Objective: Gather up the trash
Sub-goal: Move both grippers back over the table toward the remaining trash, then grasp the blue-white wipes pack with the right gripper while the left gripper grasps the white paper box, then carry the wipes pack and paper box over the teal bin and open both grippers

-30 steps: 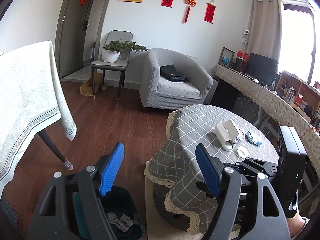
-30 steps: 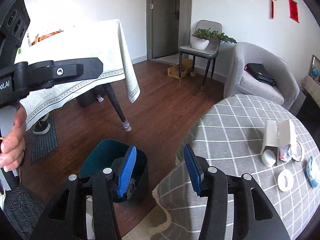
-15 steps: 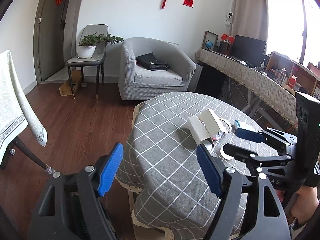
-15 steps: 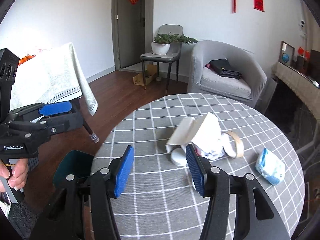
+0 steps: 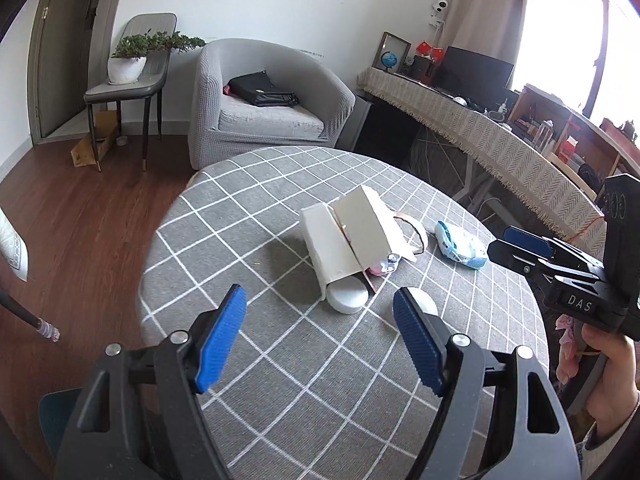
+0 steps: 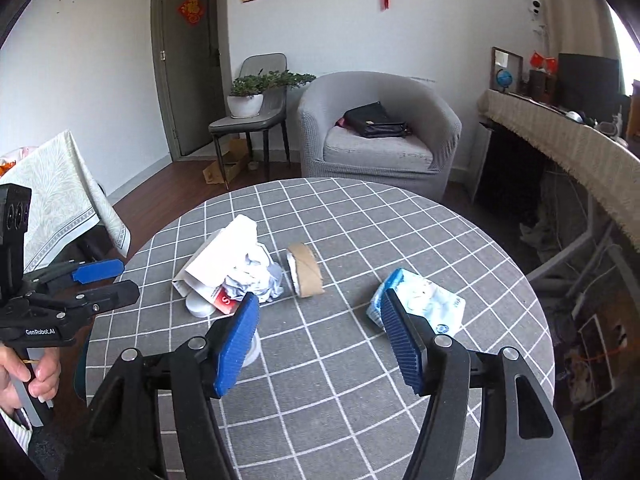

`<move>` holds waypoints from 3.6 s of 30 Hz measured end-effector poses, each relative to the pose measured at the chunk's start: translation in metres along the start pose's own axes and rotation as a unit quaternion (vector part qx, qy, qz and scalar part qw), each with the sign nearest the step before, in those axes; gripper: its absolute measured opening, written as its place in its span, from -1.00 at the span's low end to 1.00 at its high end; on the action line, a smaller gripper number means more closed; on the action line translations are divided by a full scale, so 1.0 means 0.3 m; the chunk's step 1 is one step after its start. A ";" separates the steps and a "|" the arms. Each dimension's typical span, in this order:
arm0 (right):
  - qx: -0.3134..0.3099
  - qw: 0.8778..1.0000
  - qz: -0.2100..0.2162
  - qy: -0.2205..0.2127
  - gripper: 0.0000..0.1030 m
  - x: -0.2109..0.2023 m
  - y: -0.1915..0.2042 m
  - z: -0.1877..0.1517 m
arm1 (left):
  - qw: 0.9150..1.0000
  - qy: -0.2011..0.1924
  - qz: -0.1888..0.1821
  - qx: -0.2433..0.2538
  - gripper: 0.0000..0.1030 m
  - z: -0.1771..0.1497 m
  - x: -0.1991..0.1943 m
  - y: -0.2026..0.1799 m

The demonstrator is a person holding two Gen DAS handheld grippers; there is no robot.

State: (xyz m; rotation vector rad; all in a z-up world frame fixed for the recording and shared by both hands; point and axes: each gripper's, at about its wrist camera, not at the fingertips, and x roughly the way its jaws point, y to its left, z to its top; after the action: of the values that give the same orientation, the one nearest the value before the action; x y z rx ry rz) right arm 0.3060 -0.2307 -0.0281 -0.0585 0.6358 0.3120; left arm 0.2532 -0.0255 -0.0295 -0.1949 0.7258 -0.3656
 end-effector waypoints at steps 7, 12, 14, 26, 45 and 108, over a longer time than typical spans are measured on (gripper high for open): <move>0.034 0.999 -0.022 0.008 0.26 0.002 -0.135 -0.033 | 1.000 0.013 -0.002 -0.002 0.49 0.005 0.088 -0.038; 0.046 0.998 -0.034 0.017 0.45 0.017 -0.198 -0.043 | 1.000 0.011 -0.007 -0.023 0.40 0.025 0.129 -0.033; 0.051 0.998 -0.036 0.024 0.49 0.031 -0.213 -0.047 | 0.999 0.013 -0.010 -0.031 0.28 0.035 0.137 -0.021; 0.082 0.993 -0.041 0.072 0.69 0.149 -0.230 -0.041 | 0.998 0.023 -0.031 -0.045 -0.28 0.075 0.166 0.001; 0.125 0.978 -0.114 0.117 0.76 0.307 -0.187 0.006 | 0.998 0.017 -0.042 -0.040 -0.32 0.076 0.113 0.035; 0.093 0.994 0.039 0.051 0.42 0.021 0.478 -0.105 | 0.997 0.007 0.060 -0.039 -0.38 -0.303 -0.509 0.352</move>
State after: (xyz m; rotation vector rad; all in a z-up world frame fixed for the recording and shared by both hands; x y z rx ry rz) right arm 0.2489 -0.0972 -0.0513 0.1301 0.7663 0.3249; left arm 0.1136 0.1269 -0.0344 -0.2213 0.7629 -0.2246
